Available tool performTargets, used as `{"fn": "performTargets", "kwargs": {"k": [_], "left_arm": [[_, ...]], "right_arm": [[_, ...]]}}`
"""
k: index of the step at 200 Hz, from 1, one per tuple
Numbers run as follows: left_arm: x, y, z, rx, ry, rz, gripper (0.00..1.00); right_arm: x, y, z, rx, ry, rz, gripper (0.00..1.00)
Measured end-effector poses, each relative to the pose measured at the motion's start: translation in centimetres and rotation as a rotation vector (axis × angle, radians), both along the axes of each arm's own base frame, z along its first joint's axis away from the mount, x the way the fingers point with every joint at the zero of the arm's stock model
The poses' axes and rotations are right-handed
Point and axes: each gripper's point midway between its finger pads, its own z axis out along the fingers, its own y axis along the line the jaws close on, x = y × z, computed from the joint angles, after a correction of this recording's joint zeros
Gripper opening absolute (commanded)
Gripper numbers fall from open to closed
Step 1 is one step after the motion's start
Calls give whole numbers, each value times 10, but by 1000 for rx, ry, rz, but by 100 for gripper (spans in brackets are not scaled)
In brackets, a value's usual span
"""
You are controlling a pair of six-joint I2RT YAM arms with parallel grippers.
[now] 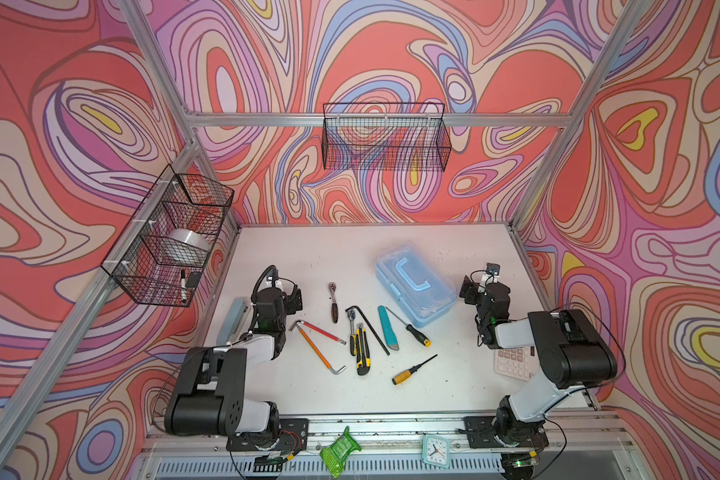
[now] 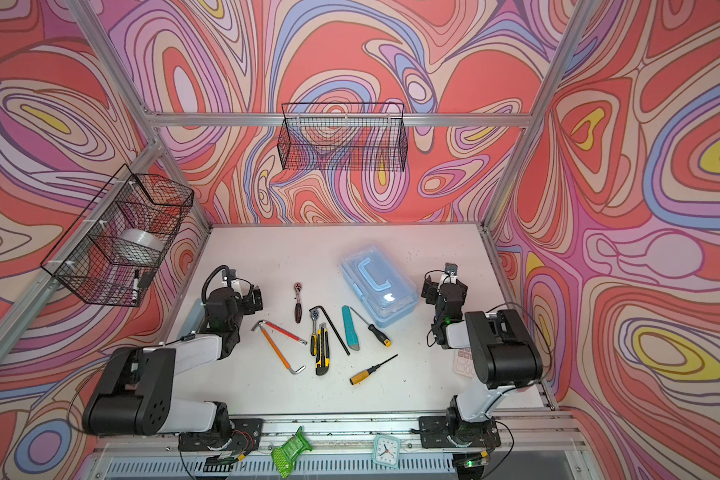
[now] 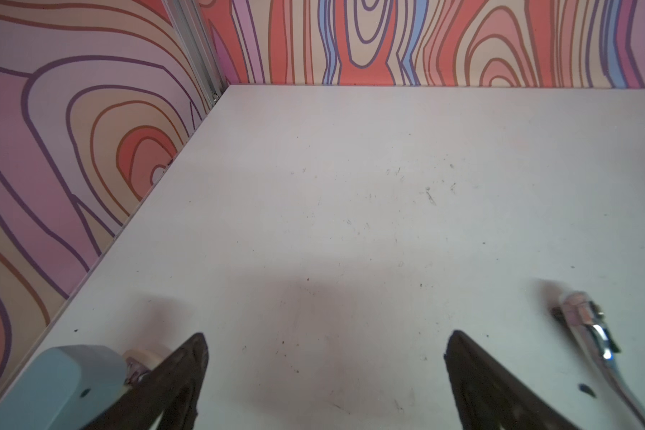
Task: Pack the tool kit
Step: 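Reach both grippers toward the light-blue plastic tool box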
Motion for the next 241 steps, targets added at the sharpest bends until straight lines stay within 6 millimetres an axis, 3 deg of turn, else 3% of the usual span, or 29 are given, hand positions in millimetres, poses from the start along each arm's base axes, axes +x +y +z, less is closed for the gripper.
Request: {"fn": "performTargets", "kwargs": {"k": [25,44,61,81,124,160,213,241], "left_arm": [[3,-3,71,-82,-110,10,100],[-4,-10,92,-154,-135,8,100],[-11,-30,85,-186,-93,-19,100],[-21,-74,67,-198,-10,-106,100],[-26,-155,55,-206,84,-263,98],[-24,-219,42,-213,156,-392,87],[-27,-259,4,-316,278,-472,84],[-29,-277,1,-364,307,-509,84]], "right_arm": [[13,4,49,27,-26,13,92],[18,10,84,48,-54,42,92],[19,20,100,72,-35,97,98],[20,38,106,109,17,197,98],[10,77,99,181,112,408,98],[5,102,95,187,173,523,98],[9,151,91,134,240,677,98],[12,171,81,95,291,737,98]]}}
